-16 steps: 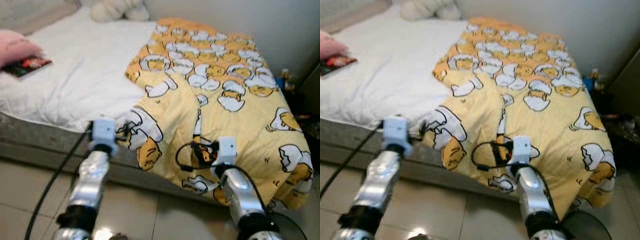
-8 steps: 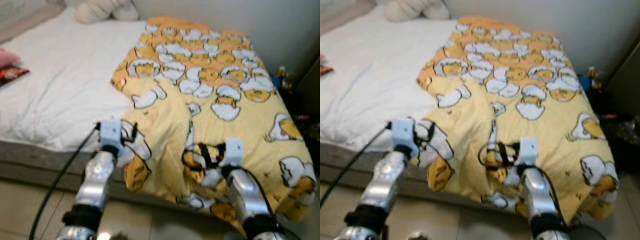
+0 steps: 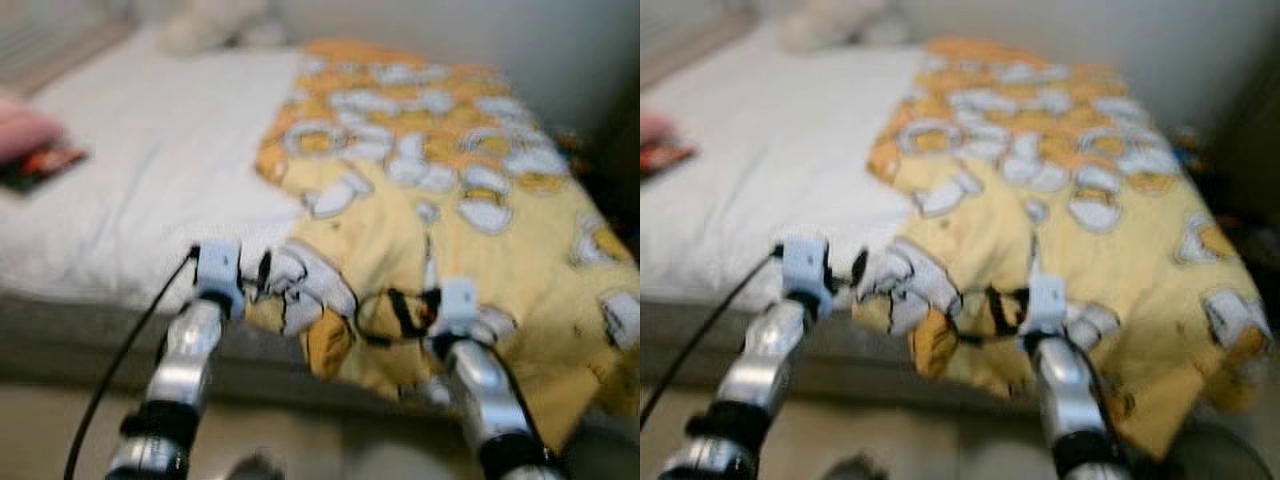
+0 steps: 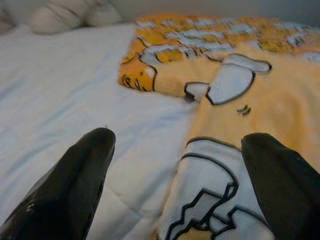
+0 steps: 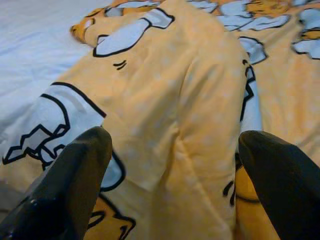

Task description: Clean up the room

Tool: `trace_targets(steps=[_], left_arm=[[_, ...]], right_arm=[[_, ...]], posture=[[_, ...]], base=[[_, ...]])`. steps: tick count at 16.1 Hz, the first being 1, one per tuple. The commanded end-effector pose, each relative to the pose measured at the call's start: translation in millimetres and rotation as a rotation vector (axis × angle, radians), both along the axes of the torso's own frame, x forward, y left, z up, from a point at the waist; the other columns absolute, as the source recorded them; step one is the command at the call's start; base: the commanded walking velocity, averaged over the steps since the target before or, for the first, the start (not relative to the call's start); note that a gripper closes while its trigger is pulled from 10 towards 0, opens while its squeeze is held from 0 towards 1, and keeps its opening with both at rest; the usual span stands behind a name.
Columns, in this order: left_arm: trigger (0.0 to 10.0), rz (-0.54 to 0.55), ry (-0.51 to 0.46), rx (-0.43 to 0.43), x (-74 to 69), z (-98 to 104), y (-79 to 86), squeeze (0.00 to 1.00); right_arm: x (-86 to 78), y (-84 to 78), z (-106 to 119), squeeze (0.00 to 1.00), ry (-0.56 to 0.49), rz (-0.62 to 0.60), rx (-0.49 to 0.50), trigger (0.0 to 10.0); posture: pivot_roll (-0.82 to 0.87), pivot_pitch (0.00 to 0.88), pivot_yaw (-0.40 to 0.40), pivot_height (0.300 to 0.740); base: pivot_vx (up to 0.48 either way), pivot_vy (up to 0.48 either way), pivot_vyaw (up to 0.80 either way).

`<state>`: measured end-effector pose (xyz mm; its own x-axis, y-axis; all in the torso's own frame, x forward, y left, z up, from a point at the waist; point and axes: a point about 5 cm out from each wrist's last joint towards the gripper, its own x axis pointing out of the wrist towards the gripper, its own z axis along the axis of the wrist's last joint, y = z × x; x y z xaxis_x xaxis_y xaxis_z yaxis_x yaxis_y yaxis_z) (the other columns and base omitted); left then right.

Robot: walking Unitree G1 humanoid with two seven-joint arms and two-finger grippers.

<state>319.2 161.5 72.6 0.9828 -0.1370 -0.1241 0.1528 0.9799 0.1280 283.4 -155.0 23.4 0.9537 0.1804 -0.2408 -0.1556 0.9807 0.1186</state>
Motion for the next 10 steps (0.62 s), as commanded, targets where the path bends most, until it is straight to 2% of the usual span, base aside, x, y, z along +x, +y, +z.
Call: trace_targets(steps=[1,5,10], left_arm=[[10.0,0.001,0.007,0.037,3.6,1.3,0.6,0.0],[10.0,0.0,-0.007,0.035,2.1,-0.7,-1.2,0.0],[10.0,-0.034,-0.014,0.043,0.0,-4.2,-2.5,0.0]], right_arm=[[1.6,0.6,2.7,0.0,-0.007,-0.006,0.002,10.0],[-3.8,-4.7,-1.9,0.0,0.012,-0.023,-0.008,10.0],[-3.2,0.1,1.4,0.0,-0.009,-0.016,-0.003,10.0]], posture=[[0.13,0.0,-0.061,0.74],[0.12,0.0,-0.057,0.74],[0.11,0.0,-0.059,0.74]], base=[[0.0,0.48,-0.8],[0.0,0.0,-0.8],[0.436,0.0,0.0]])
